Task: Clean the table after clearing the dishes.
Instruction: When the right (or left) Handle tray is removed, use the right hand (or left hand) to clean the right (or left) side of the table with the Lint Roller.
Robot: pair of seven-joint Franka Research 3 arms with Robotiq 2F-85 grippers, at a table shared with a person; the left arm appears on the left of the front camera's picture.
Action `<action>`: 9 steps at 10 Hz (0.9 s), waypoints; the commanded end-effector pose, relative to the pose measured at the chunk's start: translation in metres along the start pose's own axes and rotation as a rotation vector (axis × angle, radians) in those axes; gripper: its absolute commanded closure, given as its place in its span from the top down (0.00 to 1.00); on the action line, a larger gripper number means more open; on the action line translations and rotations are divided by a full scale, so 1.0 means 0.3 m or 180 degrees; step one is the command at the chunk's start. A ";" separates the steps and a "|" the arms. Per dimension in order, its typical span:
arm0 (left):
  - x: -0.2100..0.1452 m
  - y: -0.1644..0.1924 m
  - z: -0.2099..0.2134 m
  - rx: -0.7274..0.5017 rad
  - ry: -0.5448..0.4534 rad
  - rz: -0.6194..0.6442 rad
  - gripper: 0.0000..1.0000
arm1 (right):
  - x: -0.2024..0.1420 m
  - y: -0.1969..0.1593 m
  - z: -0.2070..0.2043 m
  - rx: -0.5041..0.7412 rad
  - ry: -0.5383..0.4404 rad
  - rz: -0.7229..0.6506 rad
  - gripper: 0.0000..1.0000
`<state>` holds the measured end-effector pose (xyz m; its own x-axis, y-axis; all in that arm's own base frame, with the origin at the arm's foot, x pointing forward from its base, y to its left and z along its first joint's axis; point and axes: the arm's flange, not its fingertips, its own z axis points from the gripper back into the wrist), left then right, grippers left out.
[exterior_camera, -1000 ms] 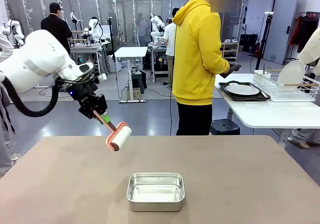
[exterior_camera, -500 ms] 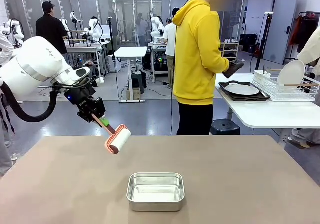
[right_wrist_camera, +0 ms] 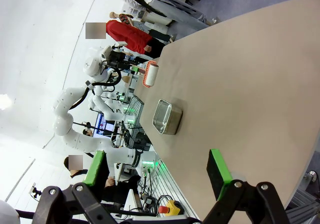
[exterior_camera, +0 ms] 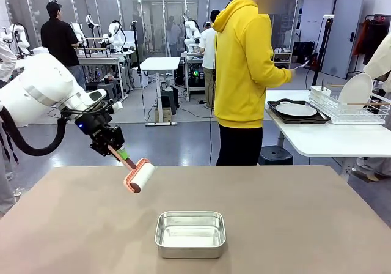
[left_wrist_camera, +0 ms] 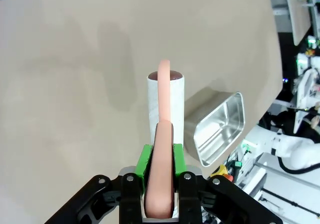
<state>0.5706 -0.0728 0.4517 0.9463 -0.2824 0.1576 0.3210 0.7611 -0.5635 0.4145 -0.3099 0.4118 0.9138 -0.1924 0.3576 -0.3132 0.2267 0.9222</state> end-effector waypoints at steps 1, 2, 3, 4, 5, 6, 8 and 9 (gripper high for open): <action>-0.049 0.085 0.010 -0.0189 -0.0160 0.0265 0.22 | -0.007 0.013 -0.004 0.0023 -0.0004 0.0025 1.00; -0.077 0.124 -0.004 -0.0255 -0.0197 0.0310 0.22 | -0.007 0.013 -0.004 0.0023 -0.0004 0.0025 1.00; -0.104 0.165 -0.019 -0.0359 -0.0230 0.0399 0.22 | -0.007 0.013 -0.004 0.0023 -0.0004 0.0025 1.00; -0.144 0.204 -0.051 -0.0457 -0.0290 0.0509 0.22 | -0.007 0.013 -0.004 0.0023 -0.0004 0.0025 1.00; -0.180 0.231 -0.082 -0.0475 -0.0394 0.0576 0.22 | -0.007 0.013 -0.004 0.0023 -0.0004 0.0025 1.00; -0.213 0.252 -0.111 -0.0558 -0.0451 0.0578 0.22 | -0.007 0.013 -0.004 0.0023 -0.0004 0.0025 1.00; -0.234 0.310 -0.148 -0.0703 -0.0590 0.0515 0.22 | -0.007 0.013 -0.004 0.0023 -0.0004 0.0025 1.00; -0.234 0.331 -0.155 -0.0776 -0.0603 0.0532 0.22 | -0.007 0.013 -0.004 0.0023 -0.0004 0.0025 1.00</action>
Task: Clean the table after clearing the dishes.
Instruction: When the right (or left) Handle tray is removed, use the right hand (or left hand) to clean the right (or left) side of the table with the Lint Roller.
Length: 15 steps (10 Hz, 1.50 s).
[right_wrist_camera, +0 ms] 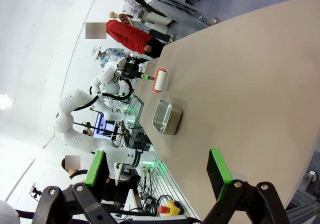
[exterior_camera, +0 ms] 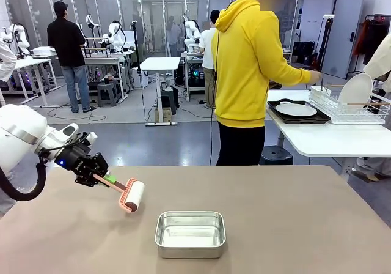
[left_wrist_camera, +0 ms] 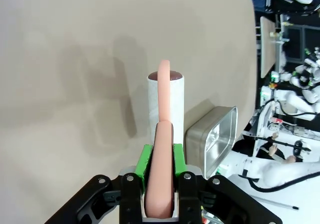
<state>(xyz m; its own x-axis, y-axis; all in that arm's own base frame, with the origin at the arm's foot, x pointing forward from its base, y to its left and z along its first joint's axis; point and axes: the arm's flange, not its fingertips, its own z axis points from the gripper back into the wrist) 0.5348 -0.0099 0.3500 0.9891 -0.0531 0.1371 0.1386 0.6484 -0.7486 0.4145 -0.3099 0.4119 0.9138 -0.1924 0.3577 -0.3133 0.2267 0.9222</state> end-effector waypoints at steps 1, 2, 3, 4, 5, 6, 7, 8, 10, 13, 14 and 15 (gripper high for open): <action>0.001 0.036 0.001 -0.0122 -0.0093 -0.0075 0.22 | -0.007 0.013 -0.005 0.0023 -0.0004 0.0025 1.00; 0.005 0.056 -0.006 -0.0112 -0.0080 -0.0055 0.22 | -0.007 0.013 -0.005 0.0023 -0.0004 0.0025 1.00; 0.009 0.073 -0.017 -0.0095 -0.0082 -0.0033 0.22 | -0.007 0.013 -0.005 0.0023 -0.0004 0.0025 1.00; 0.014 0.105 -0.032 -0.0046 -0.0048 0.0078 0.22 | -0.007 0.013 -0.005 0.0023 -0.0004 0.0025 1.00; 0.023 0.133 -0.038 0.0011 -0.0085 0.0130 0.22 | -0.007 0.013 -0.005 0.0023 -0.0004 0.0025 1.00; 0.028 0.161 -0.032 0.0010 -0.0087 0.0184 0.22 | -0.007 0.013 -0.005 0.0023 -0.0004 0.0025 1.00; 0.038 0.195 -0.018 0.0054 -0.0068 0.0177 0.22 | -0.007 0.013 -0.005 0.0023 -0.0004 0.0025 1.00; 0.041 0.237 0.009 0.0113 -0.0081 0.0258 0.22 | -0.007 0.013 -0.005 0.0023 -0.0004 0.0025 1.00; 0.020 0.303 0.047 0.0135 -0.0063 0.0343 0.22 | -0.007 0.013 -0.005 0.0023 -0.0004 0.0025 1.00; -0.012 0.395 0.121 0.0140 -0.0073 0.0376 0.22 | -0.007 0.013 -0.005 0.0023 -0.0004 0.0025 1.00; -0.018 0.423 0.158 0.0178 -0.0053 0.0333 0.22 | -0.007 0.013 -0.005 0.0023 -0.0004 0.0025 1.00; -0.018 0.457 0.204 0.0130 -0.0029 0.0304 0.22 | -0.007 0.013 -0.005 0.0023 -0.0004 0.0025 1.00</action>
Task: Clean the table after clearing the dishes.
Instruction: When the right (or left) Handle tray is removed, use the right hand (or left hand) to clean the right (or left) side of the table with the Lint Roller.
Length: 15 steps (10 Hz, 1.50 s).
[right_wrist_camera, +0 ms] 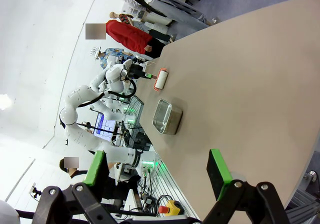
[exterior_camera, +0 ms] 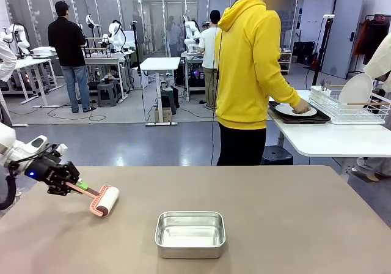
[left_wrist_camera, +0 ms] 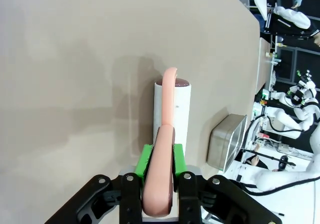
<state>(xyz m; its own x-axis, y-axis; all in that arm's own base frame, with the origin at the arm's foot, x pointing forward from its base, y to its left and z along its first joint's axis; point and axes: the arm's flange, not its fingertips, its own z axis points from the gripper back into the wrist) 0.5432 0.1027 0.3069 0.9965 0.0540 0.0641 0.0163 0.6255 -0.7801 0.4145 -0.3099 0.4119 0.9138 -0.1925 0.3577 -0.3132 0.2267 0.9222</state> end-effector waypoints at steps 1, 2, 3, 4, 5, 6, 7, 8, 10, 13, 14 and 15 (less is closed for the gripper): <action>0.017 0.139 0.069 0.0229 0.0010 -0.0082 0.22 | -0.007 0.013 -0.005 0.0023 -0.0003 0.0025 1.00; 0.025 0.177 0.124 0.0227 -0.0056 -0.0050 0.22 | -0.007 0.013 -0.005 0.0023 -0.0003 0.0025 1.00; 0.028 0.211 0.168 0.0312 -0.0109 -0.0019 0.22 | -0.007 0.013 -0.005 0.0023 -0.0003 0.0025 1.00; 0.029 0.242 0.212 0.0389 -0.0160 0.0065 0.22 | -0.007 0.013 -0.005 0.0023 -0.0003 0.0025 1.00; 0.025 0.274 0.254 0.0472 -0.0133 0.0096 0.22 | -0.007 0.013 -0.005 0.0023 -0.0003 0.0025 1.00; 0.023 0.295 0.289 0.0616 -0.0123 0.0142 0.22 | -0.007 0.013 -0.005 0.0023 -0.0003 0.0025 1.00; 0.019 0.306 0.329 0.0665 -0.0109 0.0154 0.22 | -0.007 0.013 -0.005 0.0023 -0.0003 0.0025 1.00; 0.012 0.315 0.372 0.0798 -0.0149 0.0188 0.22 | -0.007 0.013 -0.005 0.0023 -0.0003 0.0025 1.00; 0.002 0.321 0.424 0.0892 -0.0256 0.0261 0.22 | -0.007 0.013 -0.005 0.0023 -0.0003 0.0025 1.00; -0.022 0.282 0.490 0.1012 -0.0441 0.0283 0.22 | -0.007 0.013 -0.005 0.0023 -0.0003 0.0025 1.00; -0.031 0.249 0.522 0.1036 -0.0486 0.0252 0.22 | -0.007 0.013 -0.005 0.0023 -0.0003 0.0025 1.00; -0.040 0.207 0.551 0.1015 -0.0539 0.0176 0.22 | -0.007 0.013 -0.005 0.0023 -0.0003 0.0025 1.00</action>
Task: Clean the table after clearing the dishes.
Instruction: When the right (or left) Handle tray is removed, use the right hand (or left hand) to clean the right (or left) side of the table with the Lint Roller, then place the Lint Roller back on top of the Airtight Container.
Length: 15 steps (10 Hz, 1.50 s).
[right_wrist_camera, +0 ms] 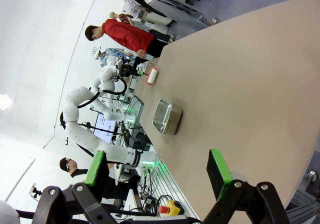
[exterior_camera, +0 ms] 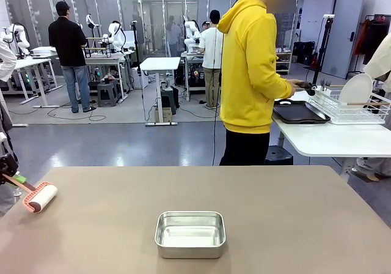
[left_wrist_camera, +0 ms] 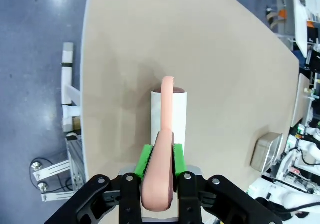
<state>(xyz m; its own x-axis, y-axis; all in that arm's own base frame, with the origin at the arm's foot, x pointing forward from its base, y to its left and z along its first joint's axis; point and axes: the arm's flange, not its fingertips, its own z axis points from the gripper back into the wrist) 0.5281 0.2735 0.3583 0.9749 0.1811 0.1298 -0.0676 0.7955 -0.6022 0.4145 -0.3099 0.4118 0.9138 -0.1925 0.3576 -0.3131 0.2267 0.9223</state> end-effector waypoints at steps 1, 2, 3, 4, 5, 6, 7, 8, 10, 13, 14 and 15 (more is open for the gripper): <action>-0.042 -0.061 0.047 0.0135 -0.0120 -0.0047 0.22 | -0.007 0.013 -0.005 0.0023 -0.0003 0.0025 1.00; -0.055 -0.116 0.094 0.0046 -0.0095 -0.0090 0.22 | -0.007 0.013 -0.005 0.0023 -0.0003 0.0025 1.00; -0.063 -0.178 0.156 0.0227 -0.0147 -0.0035 0.22 | -0.007 0.013 -0.005 0.0023 -0.0003 0.0025 1.00; -0.071 -0.253 0.222 0.0271 -0.0146 -0.0110 0.22 | -0.007 0.013 -0.005 0.0023 -0.0003 0.0025 1.00; -0.082 -0.318 0.270 0.0283 -0.0158 -0.0181 0.22 | -0.007 0.013 -0.005 0.0023 -0.0003 0.0025 1.00; -0.086 -0.358 0.295 0.0356 -0.0136 -0.0223 0.22 | -0.007 0.013 -0.005 0.0023 -0.0003 0.0025 1.00; -0.084 -0.377 0.292 0.0417 -0.0101 -0.0185 0.22 | -0.007 0.013 -0.005 0.0023 -0.0003 0.0025 1.00; -0.079 -0.382 0.280 0.0369 0.0016 -0.0142 0.22 | -0.007 0.013 -0.005 0.0023 -0.0003 0.0025 1.00; -0.061 -0.380 0.323 0.0339 -0.0188 -0.0255 0.22 | -0.007 0.013 -0.005 0.0023 -0.0003 0.0025 1.00; -0.061 -0.380 0.323 0.0339 -0.0188 -0.0255 0.22 | -0.007 0.013 -0.005 0.0023 -0.0003 0.0025 1.00; -0.061 -0.380 0.323 0.0339 -0.0188 -0.0255 0.22 | -0.007 0.013 -0.005 0.0023 -0.0003 0.0025 1.00; -0.061 -0.380 0.323 0.0339 -0.0188 -0.0255 0.22 | -0.007 0.013 -0.005 0.0023 -0.0003 0.0025 1.00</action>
<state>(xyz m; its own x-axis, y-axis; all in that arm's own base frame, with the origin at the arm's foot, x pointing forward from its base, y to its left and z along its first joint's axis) 0.4967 0.2343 0.4995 0.9687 0.1467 0.2004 -0.0282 0.8666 -0.4982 0.4145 -0.3099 0.4118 0.9138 -0.1924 0.3576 -0.3132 0.2265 0.9223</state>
